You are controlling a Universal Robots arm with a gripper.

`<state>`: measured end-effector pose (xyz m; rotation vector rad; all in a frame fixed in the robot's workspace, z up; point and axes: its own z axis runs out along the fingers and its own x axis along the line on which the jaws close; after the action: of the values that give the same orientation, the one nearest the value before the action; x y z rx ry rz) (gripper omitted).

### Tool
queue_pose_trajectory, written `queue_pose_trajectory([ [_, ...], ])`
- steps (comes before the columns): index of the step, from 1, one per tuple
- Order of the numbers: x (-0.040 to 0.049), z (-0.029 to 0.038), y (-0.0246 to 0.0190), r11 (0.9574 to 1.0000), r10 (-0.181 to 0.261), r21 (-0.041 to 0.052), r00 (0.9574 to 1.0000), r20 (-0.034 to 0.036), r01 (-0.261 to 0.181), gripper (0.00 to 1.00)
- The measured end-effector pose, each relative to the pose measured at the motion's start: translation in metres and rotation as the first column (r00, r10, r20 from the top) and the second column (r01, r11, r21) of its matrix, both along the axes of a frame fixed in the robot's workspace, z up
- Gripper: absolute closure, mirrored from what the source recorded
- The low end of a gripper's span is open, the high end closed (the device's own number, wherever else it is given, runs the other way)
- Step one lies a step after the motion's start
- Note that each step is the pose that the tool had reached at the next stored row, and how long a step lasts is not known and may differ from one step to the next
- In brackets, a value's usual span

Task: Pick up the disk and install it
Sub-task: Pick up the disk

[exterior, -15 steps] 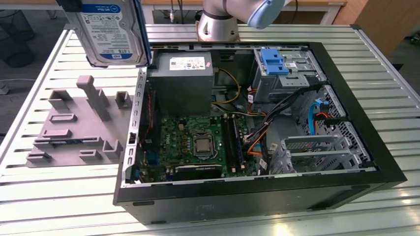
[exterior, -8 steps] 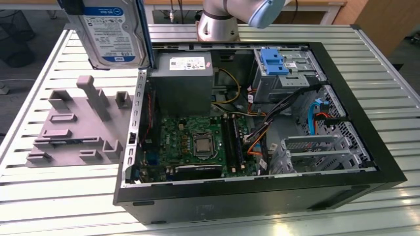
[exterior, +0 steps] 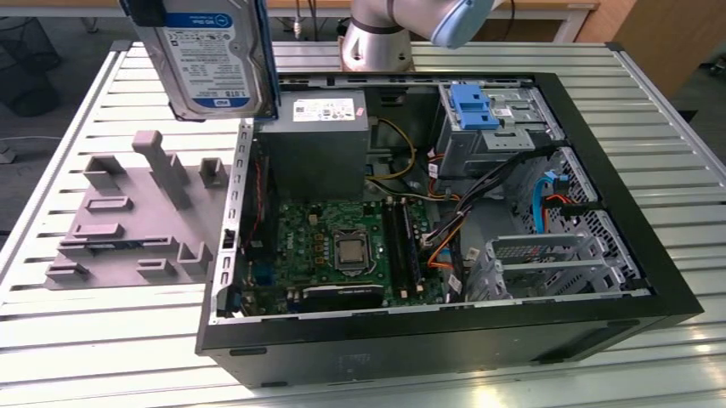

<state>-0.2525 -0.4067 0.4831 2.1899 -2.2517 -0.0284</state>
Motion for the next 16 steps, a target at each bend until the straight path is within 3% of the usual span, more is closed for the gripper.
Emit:
queue_pose_trajectory([
  [8,0.0143,0.0000,0.0000,1.0000,0.000,-0.0001,1.0000,-0.0001,0.000,0.64],
  [16,0.0160,0.0000,0.0000,1.0000,0.000,0.0000,1.0000,0.0000,0.000,0.64],
])
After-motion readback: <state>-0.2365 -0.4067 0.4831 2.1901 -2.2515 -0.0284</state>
